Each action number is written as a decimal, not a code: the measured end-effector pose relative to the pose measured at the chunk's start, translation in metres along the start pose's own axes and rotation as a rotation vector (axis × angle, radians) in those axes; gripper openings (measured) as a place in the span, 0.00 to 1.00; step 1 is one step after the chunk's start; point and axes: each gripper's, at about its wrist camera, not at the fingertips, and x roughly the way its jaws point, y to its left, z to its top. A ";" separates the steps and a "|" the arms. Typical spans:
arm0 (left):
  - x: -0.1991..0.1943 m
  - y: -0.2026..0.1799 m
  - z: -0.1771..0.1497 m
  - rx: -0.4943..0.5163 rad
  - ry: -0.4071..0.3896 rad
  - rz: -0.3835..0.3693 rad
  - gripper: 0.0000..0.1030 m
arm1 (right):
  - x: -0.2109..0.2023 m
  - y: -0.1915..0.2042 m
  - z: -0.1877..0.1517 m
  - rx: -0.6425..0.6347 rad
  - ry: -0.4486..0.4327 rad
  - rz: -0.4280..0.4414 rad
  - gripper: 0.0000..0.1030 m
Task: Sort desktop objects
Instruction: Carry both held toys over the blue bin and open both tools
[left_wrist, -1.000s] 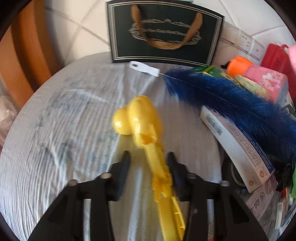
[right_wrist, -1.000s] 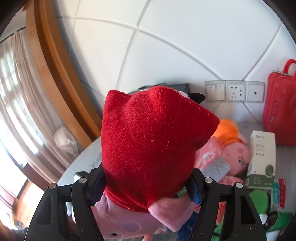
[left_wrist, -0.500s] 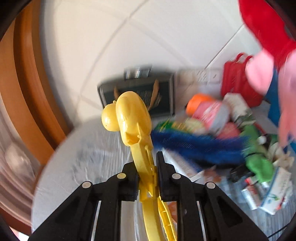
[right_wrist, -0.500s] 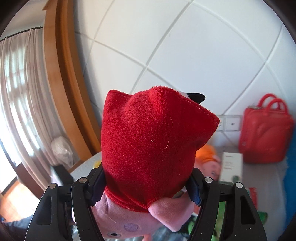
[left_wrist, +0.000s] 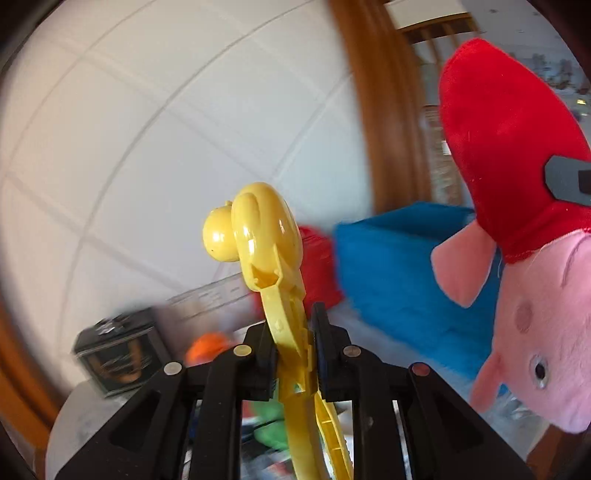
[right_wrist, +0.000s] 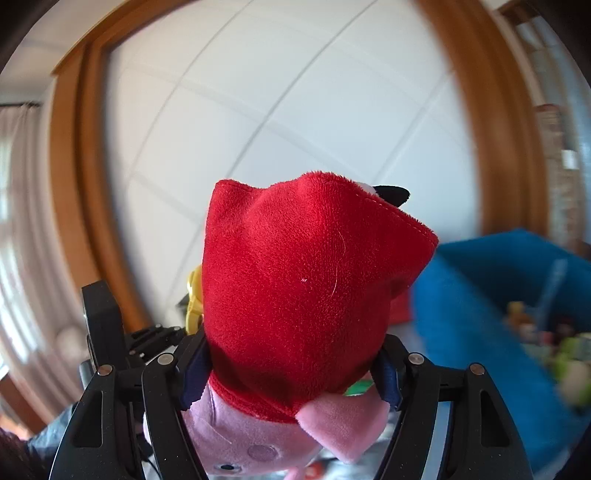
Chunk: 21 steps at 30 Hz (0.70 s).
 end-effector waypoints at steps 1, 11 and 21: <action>0.005 -0.018 0.010 0.012 -0.007 -0.035 0.15 | -0.018 -0.015 0.004 0.012 -0.020 -0.032 0.70; 0.096 -0.214 0.112 0.068 -0.019 -0.265 0.15 | -0.119 -0.205 0.065 0.073 -0.085 -0.291 0.70; 0.172 -0.304 0.171 0.035 0.068 -0.075 0.69 | -0.054 -0.346 0.090 0.109 0.068 -0.330 0.88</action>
